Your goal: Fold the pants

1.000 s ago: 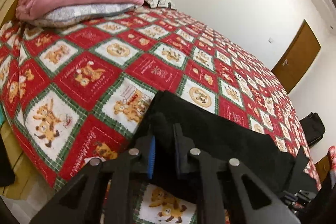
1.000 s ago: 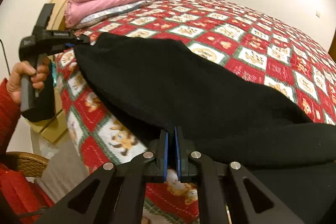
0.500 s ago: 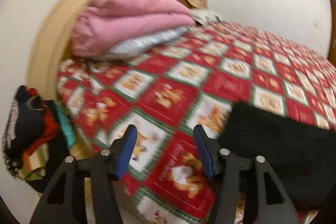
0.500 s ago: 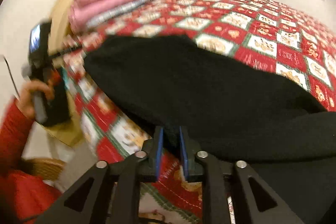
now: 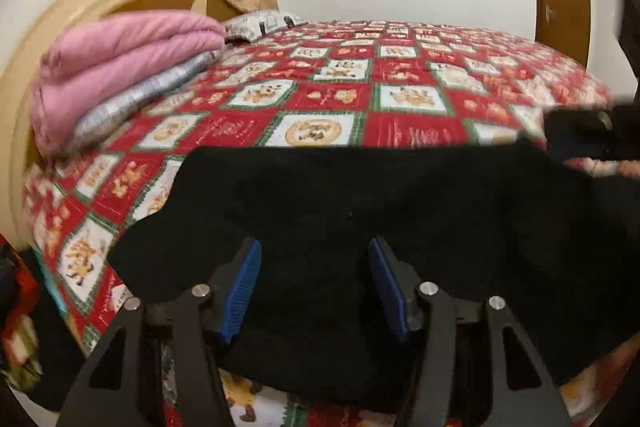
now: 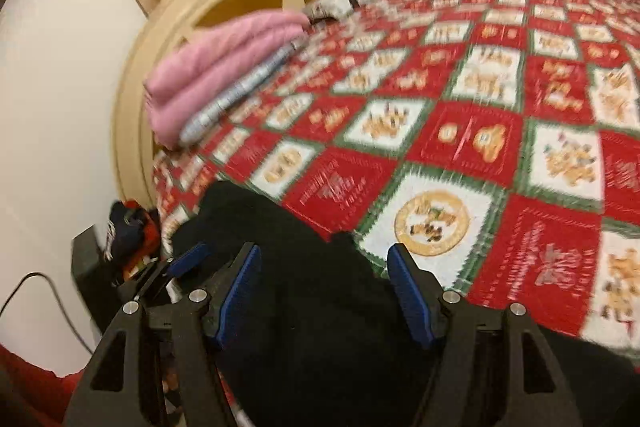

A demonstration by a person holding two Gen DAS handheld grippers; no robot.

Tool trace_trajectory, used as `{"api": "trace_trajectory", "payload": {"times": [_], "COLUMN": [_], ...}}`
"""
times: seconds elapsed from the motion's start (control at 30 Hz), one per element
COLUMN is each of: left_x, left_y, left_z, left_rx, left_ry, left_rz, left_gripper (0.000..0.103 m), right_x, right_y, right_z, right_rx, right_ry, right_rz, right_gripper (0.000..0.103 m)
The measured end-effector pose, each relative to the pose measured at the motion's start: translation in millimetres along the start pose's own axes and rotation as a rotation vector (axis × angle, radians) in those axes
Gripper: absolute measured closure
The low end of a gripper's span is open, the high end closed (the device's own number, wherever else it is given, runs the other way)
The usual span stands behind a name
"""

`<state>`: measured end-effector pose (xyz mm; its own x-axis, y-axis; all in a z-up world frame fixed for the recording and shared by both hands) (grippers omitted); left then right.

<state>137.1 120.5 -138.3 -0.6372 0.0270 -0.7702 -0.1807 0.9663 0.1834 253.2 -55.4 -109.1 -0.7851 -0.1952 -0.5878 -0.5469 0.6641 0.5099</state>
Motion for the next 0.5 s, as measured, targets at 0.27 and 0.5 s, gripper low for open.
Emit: {"api": "trace_trajectory", "payload": {"times": [0.27,0.5], "left_x": [4,5], "left_y": [8,6], "left_z": [4,4], "left_rx": [0.036,0.023], "left_ry": [0.001,-0.004], "left_rz": [-0.064,-0.065], "left_gripper": [0.039,0.038], "right_x": [35,35], "right_y": [22,8], "right_z": [2,26], "right_rx": [-0.029,-0.18], "right_ry": [0.139,0.212], "right_rz": [-0.042,0.12], "right_gripper": [0.036,0.034]}}
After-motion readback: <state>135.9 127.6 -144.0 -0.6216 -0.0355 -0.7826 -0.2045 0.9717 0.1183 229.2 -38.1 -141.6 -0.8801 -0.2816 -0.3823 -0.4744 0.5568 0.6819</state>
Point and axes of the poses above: each gripper's, at about its wrist camera, not at the fingertips, and z roughly the way its jaws point, y to its left, x to its underside, the point moved 3 cm from there along z, roughly the way its jaws point, and after that the axes turned 4 degrees about -x, right-handed, at the moved point
